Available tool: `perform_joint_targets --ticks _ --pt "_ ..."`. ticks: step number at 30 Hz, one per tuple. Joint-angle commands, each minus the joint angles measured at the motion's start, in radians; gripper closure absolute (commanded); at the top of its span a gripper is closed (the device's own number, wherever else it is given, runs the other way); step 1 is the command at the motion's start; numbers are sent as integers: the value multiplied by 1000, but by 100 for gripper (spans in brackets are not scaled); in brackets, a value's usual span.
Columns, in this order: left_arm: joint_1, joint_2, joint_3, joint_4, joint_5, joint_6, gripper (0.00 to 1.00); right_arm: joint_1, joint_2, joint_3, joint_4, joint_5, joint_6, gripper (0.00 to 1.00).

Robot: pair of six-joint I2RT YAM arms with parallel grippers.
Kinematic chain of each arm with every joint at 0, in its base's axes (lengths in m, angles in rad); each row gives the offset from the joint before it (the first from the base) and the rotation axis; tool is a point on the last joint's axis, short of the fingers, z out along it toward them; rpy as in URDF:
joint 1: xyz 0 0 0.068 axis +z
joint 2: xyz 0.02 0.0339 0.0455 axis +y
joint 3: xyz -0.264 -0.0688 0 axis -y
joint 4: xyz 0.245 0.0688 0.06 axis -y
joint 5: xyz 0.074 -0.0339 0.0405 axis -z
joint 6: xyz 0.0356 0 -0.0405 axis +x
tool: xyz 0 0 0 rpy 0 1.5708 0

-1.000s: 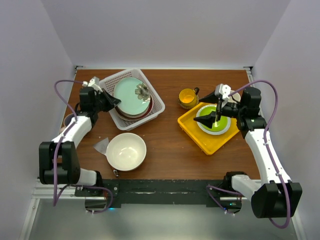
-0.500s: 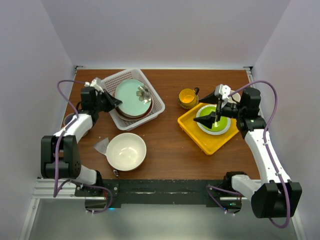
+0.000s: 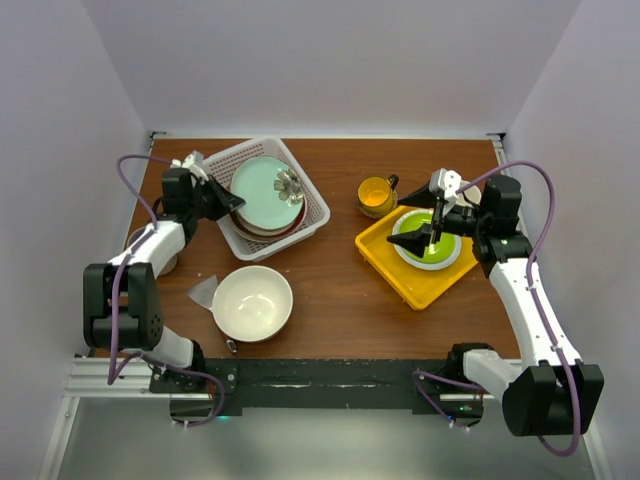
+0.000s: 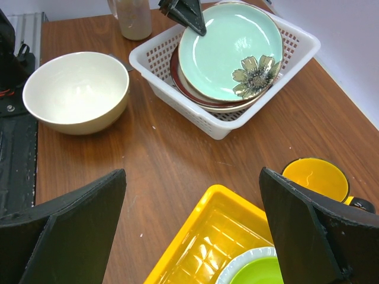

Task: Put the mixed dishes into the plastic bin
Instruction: Place the plate in the plastic bin.

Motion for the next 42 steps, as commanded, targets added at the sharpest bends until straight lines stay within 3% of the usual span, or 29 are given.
perform_joint_targets --ticks 1,5,23,28,42 --pt "8 -14 68 44 -2 39 81 -4 -4 -2 32 -12 12 2" --pt "6 -32 71 21 -38 56 66 -3 -3 -2 30 -11 13 2" --pt "8 -158 103 -62 -154 130 29 -4 -6 0 29 -3 12 2" --pt "8 -210 95 -62 -171 148 23 -6 -7 3 21 6 3 2" --pt "8 -338 53 -93 -166 174 19 -9 -30 16 -68 26 -88 2"
